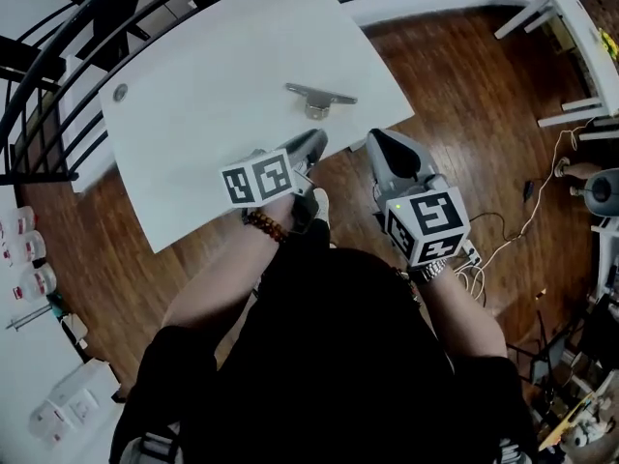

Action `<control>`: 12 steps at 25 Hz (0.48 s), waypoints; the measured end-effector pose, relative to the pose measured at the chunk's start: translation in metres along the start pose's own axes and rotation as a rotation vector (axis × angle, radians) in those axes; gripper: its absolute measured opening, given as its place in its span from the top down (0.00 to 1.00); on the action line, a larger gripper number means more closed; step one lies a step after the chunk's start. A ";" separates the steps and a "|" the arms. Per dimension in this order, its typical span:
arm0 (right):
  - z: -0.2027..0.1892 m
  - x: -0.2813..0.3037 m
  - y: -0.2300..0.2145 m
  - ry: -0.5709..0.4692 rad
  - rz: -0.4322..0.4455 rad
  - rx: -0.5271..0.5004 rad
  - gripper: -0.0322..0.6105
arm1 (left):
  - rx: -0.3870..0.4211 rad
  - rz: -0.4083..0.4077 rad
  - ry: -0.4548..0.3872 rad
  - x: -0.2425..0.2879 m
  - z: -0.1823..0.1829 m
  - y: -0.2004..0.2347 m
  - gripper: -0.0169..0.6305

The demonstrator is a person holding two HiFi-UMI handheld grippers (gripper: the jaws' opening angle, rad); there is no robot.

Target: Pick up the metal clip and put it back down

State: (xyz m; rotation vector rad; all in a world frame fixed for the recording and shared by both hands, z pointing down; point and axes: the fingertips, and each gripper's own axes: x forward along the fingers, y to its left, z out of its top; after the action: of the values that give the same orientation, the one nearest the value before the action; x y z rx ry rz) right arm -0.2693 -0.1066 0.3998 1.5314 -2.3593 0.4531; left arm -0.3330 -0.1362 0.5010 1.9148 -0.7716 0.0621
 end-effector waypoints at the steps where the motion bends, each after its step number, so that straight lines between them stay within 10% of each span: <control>1: 0.000 0.006 -0.004 0.009 -0.002 0.002 0.96 | -0.048 0.002 0.001 0.005 0.002 0.008 0.86; 12: -0.001 0.047 -0.036 0.089 -0.045 0.004 0.96 | -0.386 0.073 -0.020 0.051 0.011 0.074 0.80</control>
State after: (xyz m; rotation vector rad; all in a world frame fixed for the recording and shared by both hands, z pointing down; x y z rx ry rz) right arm -0.2547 -0.1588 0.4240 1.5302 -2.2535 0.5050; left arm -0.3350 -0.1901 0.5739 1.5243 -0.8026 -0.0580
